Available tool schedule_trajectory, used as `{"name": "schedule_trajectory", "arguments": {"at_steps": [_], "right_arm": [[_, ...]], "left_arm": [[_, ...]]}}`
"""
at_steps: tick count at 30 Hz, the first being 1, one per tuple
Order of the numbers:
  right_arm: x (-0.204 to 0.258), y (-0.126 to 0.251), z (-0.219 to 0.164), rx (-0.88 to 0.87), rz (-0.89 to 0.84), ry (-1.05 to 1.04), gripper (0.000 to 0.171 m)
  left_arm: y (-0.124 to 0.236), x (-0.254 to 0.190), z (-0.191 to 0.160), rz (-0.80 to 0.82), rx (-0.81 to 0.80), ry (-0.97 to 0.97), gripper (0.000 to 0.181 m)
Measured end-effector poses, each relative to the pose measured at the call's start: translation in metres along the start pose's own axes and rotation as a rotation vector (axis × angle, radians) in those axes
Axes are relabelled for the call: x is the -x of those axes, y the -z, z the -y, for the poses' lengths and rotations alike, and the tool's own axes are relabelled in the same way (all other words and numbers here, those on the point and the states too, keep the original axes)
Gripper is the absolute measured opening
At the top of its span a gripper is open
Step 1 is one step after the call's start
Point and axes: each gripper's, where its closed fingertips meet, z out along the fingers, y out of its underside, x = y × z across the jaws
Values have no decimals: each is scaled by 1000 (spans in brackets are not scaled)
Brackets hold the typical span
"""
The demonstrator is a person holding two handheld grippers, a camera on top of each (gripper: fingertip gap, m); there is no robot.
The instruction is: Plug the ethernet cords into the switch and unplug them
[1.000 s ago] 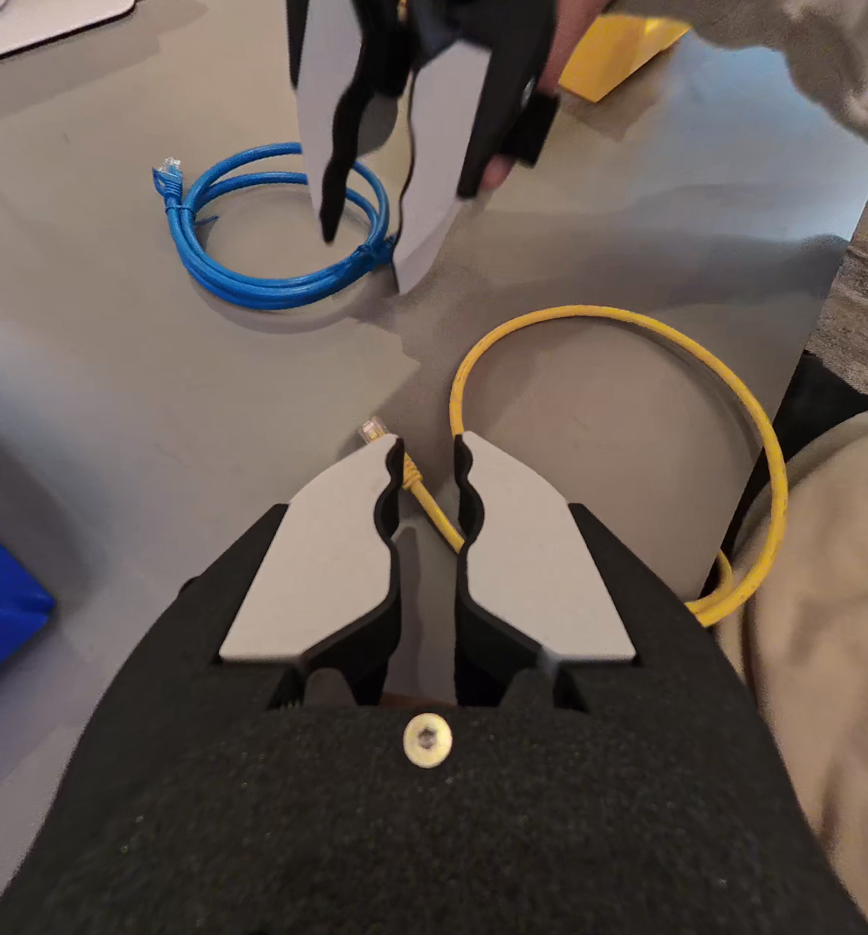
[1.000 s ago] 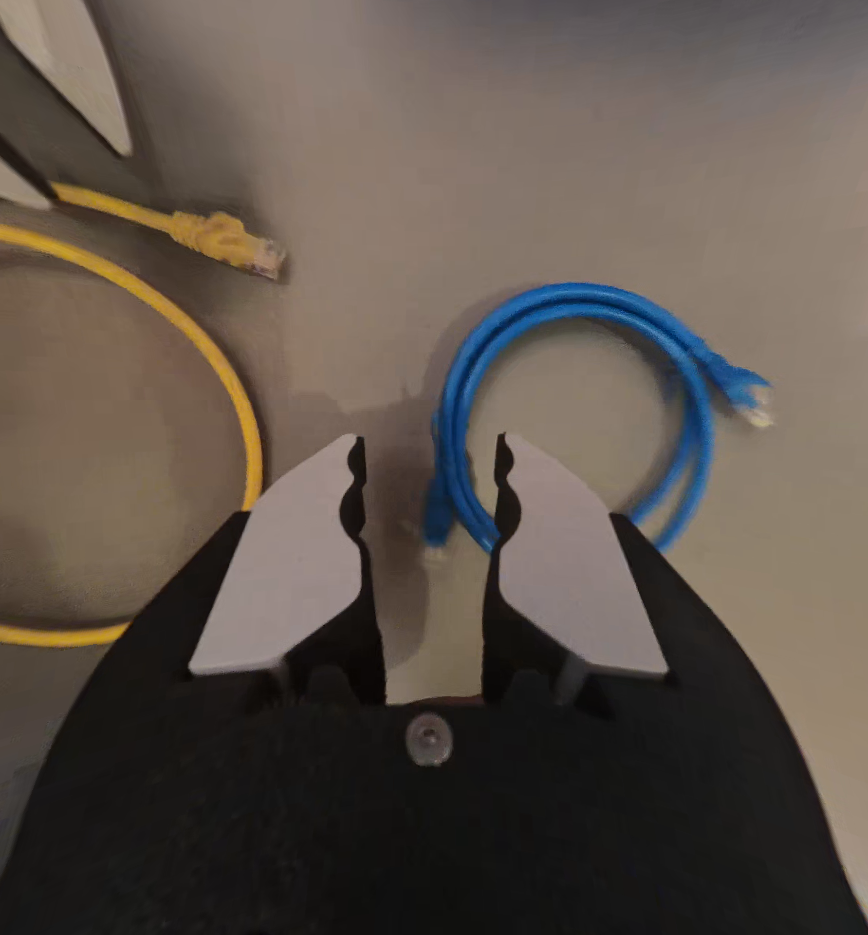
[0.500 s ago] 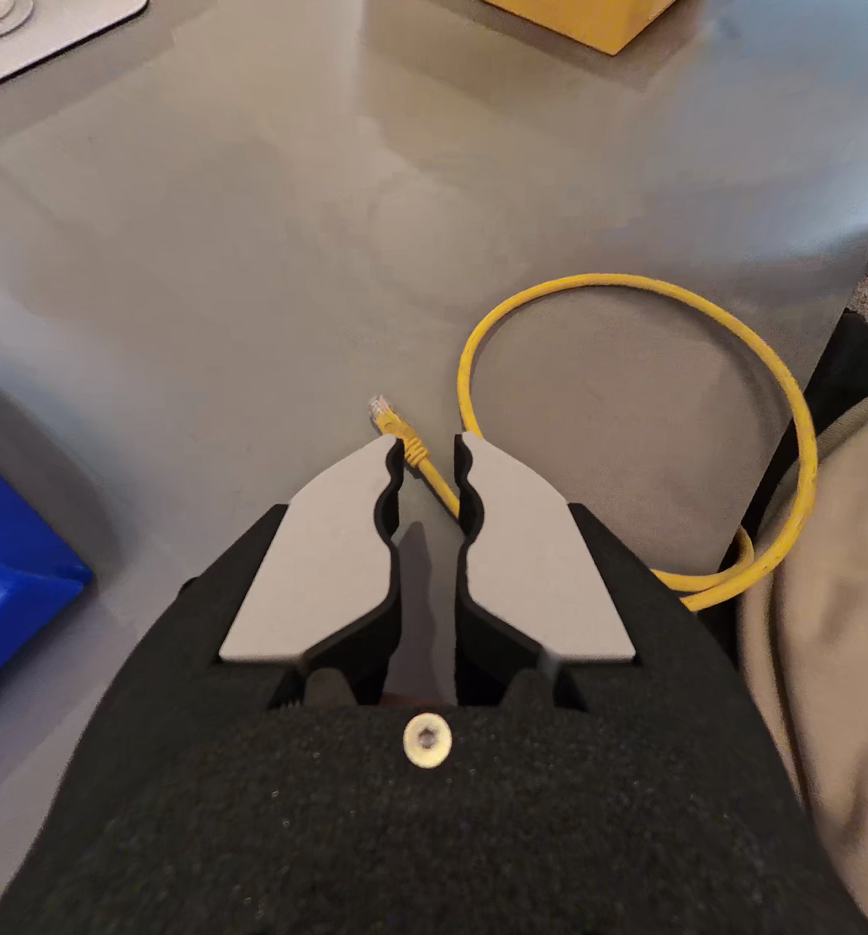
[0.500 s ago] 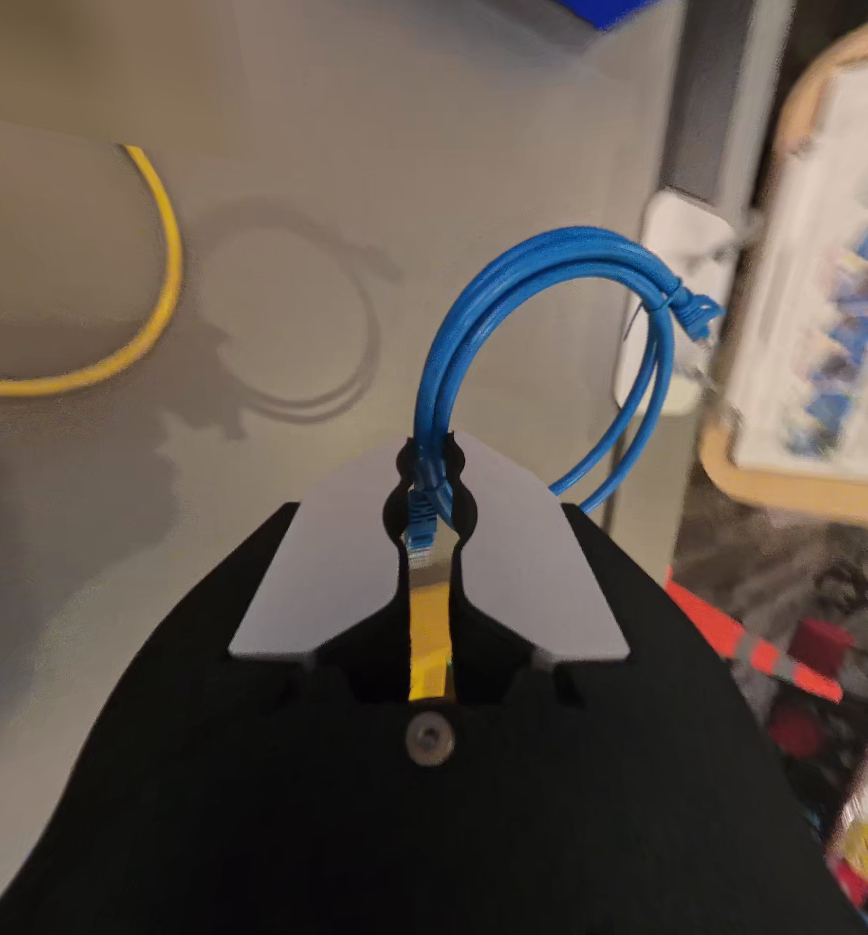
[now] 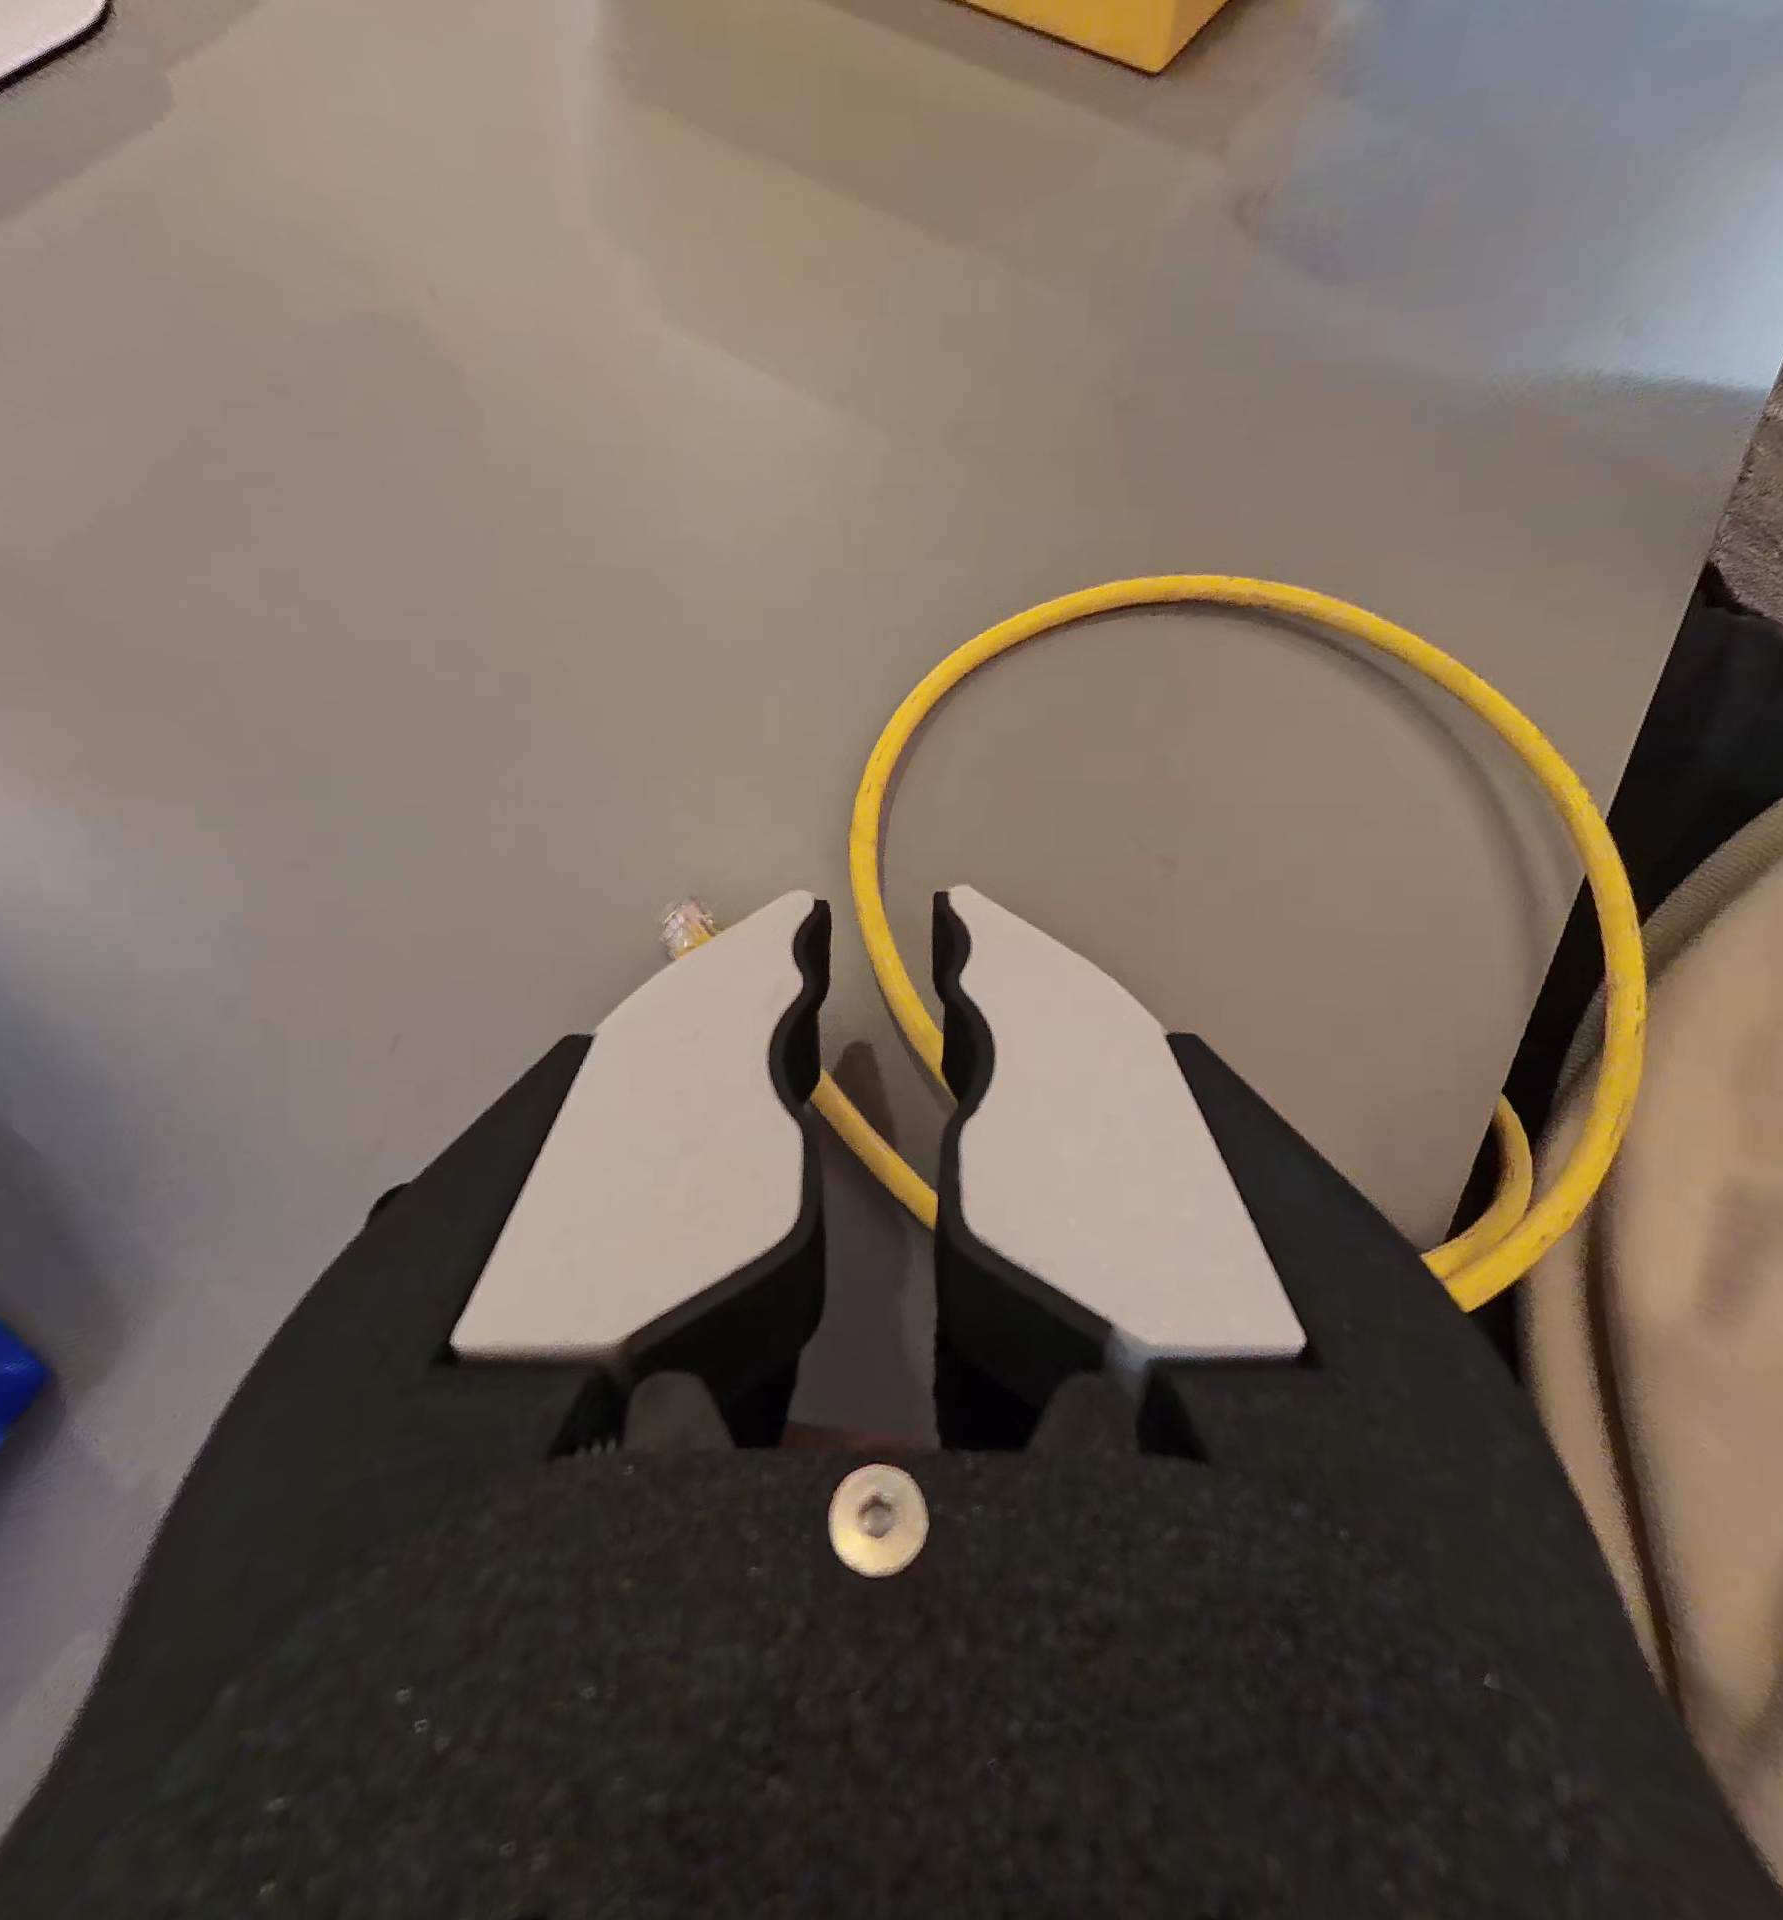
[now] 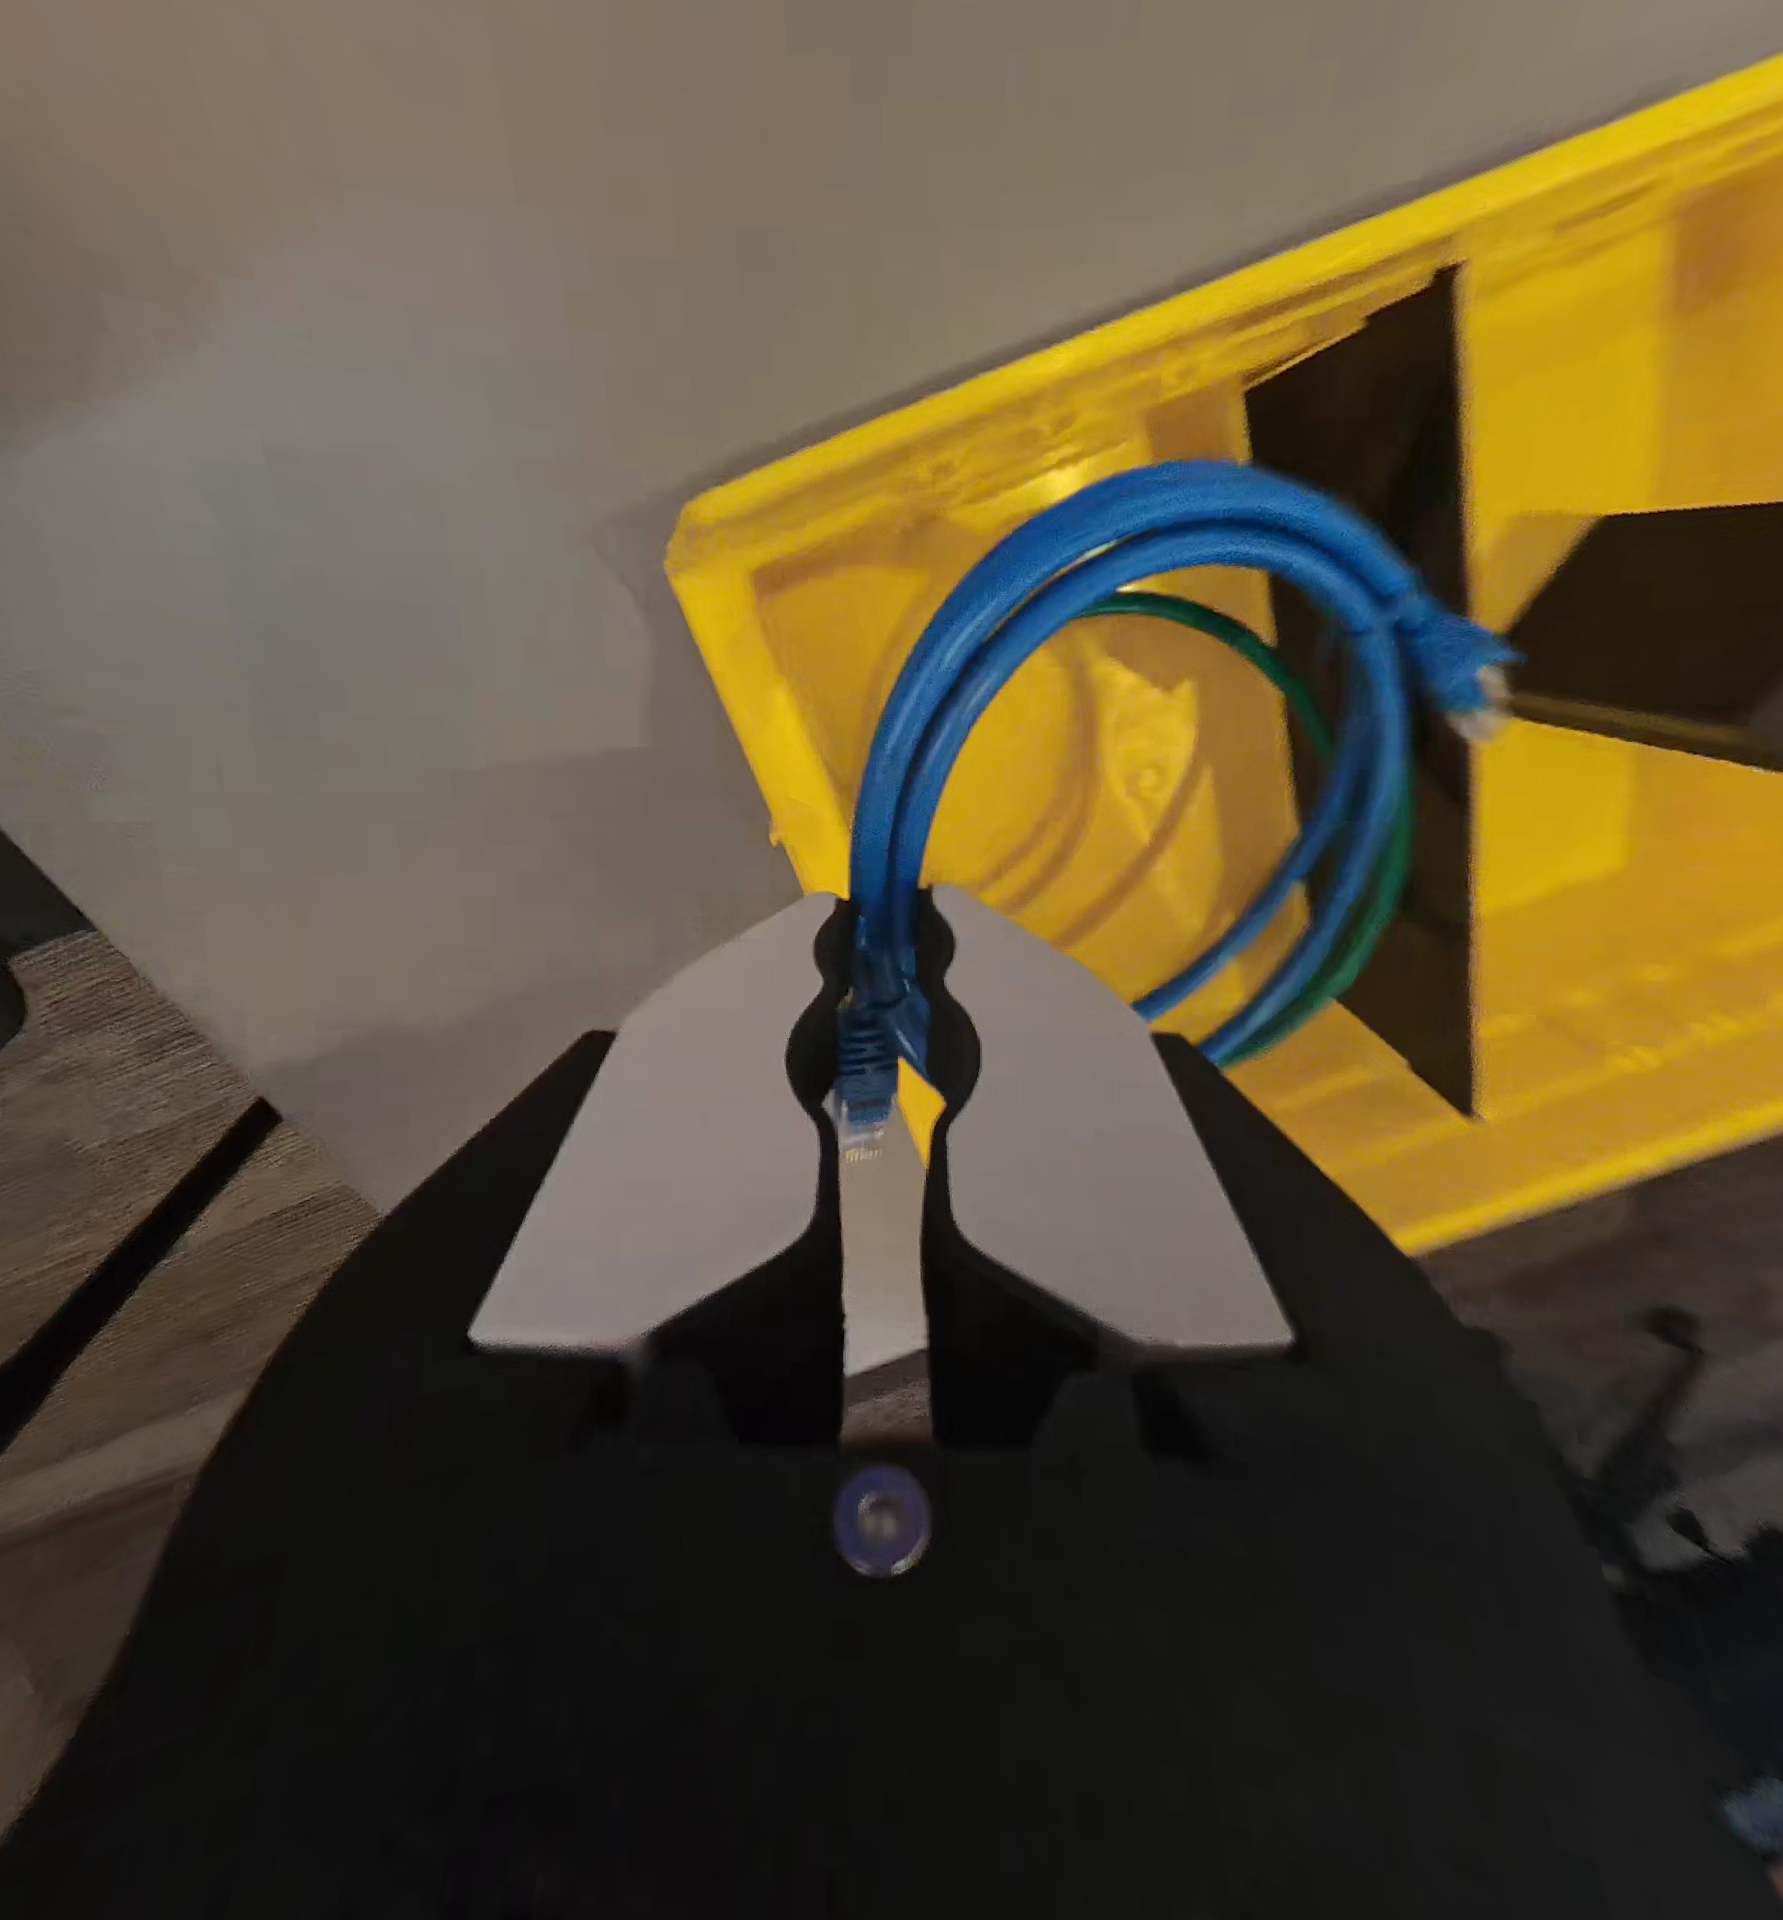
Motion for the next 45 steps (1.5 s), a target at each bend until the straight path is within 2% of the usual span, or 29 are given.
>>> {"name": "schedule_trajectory", "arguments": {"at_steps": [4, 6, 10, 12, 14, 18, 20, 22, 24, 27, 30, 33, 37, 39, 42, 45], "right_arm": [[-6, -54, -13, 180, 192, -99, 12], [-3, -65, -10, 225, 309, -157, 13], [0, -58, 24, 90, 411, -179, 16], [6, -57, 34, 55, 465, -176, 24], [0, -65, 38, 35, 422, -174, 36], [-2, -68, 42, -40, 368, -177, 37], [-15, -51, 41, -105, 220, -210, 33], [-24, -22, 40, -160, -3, -220, 35], [1, 10, 62, -304, -103, -155, 36], [95, 28, 116, -546, 66, 6, 39], [197, 16, 156, -676, 278, 182, 41], [266, -14, 172, -694, 394, 267, 41], [300, -36, 173, -704, 522, 210, 38], [300, -42, 167, -683, 517, 197, 38], [303, -36, 165, -746, 534, 164, 37], [300, -35, 159, -753, 508, 142, 38]], "left_arm": [[1, -2, 0, 0, 0, 1, 18], [3, -2, -1, 2, -2, 6, 18], [9, 0, -5, 19, -7, 8, 18], [12, 1, -6, 25, -10, 13, 18], [14, 2, -7, 26, -8, 15, 18], [17, 3, -7, 42, -10, 10, 18], [18, 4, -6, 46, -16, 13, 18], [19, 6, -7, 51, -14, 13, 18], [19, 9, -7, 57, -12, 16, 18], [20, 7, -5, 41, -24, 11, 18], [29, -9, 3, -39, -59, -99, 21], [49, -50, 8, -221, -104, -281, 28], [56, -82, -9, -294, 18, -493, 39], [54, -91, -22, -303, 82, -605, 40], [46, -96, -47, -319, 192, -754, 40], [30, -92, -63, -274, 271, -895, 40]]}}
